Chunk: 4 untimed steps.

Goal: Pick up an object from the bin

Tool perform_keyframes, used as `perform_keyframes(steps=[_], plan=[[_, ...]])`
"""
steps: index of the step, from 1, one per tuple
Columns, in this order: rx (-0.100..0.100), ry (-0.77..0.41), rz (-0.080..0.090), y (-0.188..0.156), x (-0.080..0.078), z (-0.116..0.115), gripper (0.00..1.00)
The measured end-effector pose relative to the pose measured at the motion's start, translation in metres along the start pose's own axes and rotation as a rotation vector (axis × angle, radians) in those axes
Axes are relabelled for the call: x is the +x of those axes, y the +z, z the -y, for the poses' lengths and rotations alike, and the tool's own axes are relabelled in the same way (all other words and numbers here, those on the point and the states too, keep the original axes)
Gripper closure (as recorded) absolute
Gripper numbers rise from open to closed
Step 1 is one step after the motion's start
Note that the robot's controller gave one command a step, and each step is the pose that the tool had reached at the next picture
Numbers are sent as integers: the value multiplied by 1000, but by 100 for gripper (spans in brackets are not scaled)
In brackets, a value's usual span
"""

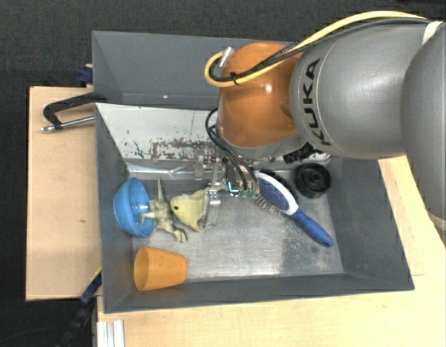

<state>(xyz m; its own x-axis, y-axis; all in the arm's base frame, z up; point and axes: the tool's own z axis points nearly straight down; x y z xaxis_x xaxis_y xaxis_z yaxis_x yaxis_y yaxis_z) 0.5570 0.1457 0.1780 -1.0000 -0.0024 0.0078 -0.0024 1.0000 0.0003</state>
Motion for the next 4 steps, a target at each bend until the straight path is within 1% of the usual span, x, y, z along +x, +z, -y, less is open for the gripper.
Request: perform_keyframes(steps=[1,2,4], plan=[[1,-191,2,110,-25,11,0],[0,-190,7,109,-26,10,0],[-1,-188,12,107,-28,8,0]])
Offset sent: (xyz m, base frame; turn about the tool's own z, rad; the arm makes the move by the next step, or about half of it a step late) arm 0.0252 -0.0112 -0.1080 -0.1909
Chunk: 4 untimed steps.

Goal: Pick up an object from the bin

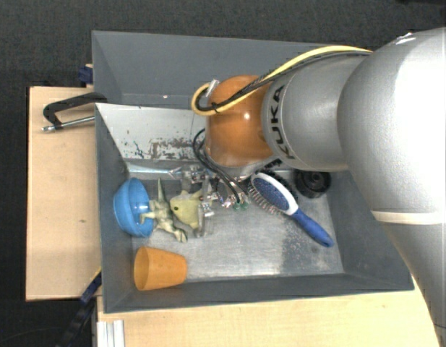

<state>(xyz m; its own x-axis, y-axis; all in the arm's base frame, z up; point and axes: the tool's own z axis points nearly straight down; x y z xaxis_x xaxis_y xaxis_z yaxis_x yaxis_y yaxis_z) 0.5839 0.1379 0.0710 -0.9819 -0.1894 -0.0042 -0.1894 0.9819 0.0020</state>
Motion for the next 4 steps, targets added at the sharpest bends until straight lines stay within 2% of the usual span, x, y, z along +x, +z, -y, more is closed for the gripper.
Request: perform_keyframes(steps=[1,2,3,4], plan=[[0,1,1,-1,-1,-1,0],[0,1,1,-1,-1,-1,100],[0,3,4,-18,-3,-1,100],[0,3,11,-92,-7,-2,100]])
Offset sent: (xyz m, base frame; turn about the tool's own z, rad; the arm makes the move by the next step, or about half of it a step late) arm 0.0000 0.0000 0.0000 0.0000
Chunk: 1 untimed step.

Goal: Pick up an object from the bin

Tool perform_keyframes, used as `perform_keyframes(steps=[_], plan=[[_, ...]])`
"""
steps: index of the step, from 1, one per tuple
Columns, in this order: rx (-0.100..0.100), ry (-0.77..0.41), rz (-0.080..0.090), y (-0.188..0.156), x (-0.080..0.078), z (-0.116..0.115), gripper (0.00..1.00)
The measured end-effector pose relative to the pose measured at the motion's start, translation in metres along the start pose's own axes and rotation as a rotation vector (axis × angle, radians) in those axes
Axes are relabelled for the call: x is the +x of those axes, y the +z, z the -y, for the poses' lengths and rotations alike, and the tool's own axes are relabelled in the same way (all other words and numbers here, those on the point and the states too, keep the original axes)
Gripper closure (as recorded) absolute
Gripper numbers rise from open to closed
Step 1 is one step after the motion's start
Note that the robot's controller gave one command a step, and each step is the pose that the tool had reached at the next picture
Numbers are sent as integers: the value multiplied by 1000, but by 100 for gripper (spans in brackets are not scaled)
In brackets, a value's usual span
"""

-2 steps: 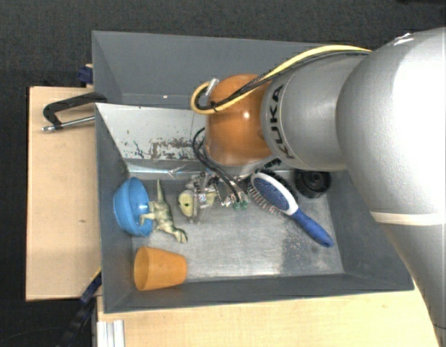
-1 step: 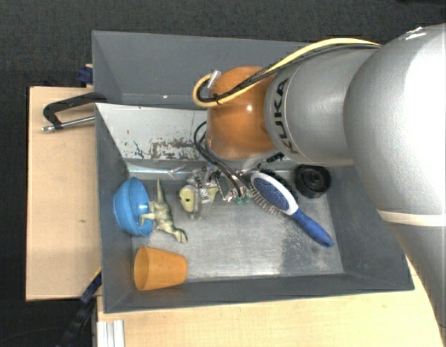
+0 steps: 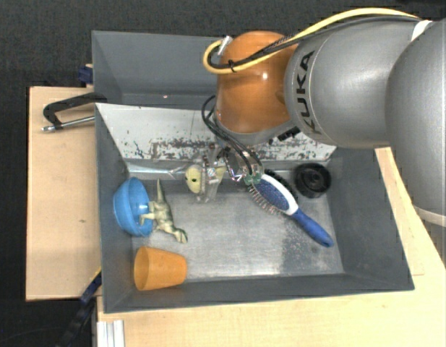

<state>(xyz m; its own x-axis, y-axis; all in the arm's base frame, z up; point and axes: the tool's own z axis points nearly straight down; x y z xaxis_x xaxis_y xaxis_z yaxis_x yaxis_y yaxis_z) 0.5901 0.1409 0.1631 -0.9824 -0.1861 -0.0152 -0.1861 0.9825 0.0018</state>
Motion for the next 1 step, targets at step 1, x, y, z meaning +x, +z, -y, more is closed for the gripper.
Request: perform_keyframes(steps=[1], plan=[[0,1,-6,-14,-2,-1,100]])
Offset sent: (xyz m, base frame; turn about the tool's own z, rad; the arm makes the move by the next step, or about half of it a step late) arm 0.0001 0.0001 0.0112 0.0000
